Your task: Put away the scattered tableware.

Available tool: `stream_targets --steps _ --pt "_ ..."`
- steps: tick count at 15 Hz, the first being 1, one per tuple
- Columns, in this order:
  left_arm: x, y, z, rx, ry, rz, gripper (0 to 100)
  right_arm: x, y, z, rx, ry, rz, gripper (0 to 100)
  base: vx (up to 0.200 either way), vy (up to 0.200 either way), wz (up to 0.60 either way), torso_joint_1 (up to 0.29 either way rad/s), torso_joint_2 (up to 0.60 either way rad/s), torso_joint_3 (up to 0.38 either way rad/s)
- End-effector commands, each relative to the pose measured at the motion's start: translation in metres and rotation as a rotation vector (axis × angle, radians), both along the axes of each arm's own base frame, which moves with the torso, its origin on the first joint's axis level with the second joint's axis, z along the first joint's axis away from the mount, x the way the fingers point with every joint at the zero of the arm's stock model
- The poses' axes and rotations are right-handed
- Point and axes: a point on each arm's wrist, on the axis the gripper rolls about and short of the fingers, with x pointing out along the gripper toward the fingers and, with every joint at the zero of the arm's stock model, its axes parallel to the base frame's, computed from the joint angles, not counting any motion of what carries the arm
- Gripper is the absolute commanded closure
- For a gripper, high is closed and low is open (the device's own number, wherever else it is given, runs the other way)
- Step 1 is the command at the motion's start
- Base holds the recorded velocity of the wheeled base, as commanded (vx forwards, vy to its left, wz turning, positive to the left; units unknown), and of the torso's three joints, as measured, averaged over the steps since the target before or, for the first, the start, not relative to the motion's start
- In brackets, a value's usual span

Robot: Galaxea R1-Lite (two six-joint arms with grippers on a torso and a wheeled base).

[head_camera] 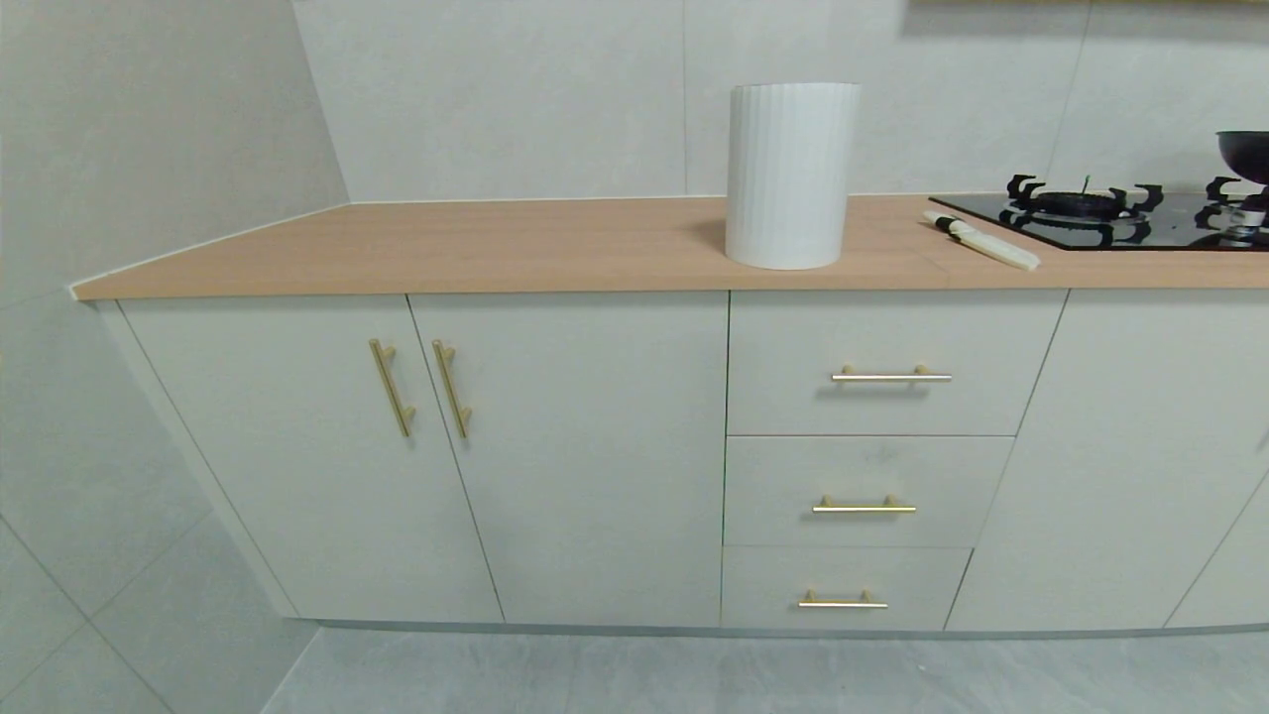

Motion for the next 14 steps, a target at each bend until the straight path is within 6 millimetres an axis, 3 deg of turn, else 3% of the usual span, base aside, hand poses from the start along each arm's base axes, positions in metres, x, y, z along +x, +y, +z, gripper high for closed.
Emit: stream_targets --steps 1,2,14 --pt "0.0 0.0 0.0 0.001 0.0 0.001 0 0.0001 0.0 0.0001 0.0 0.001 0.001 0 0.0 0.0 0.0 0.0 0.0 0.0" --pt "0.0 0.0 0.0 0.001 0.0 0.001 0 0.0001 0.0 0.0001 0.0 0.001 0.001 0 0.0 0.0 0.0 0.0 0.0 0.0" --pt "0.0 0.0 0.0 0.001 0.0 -0.001 0 0.0001 0.0001 0.0001 0.0 0.001 0.003 0 0.2 0.0 0.0 0.003 0.0 0.001"
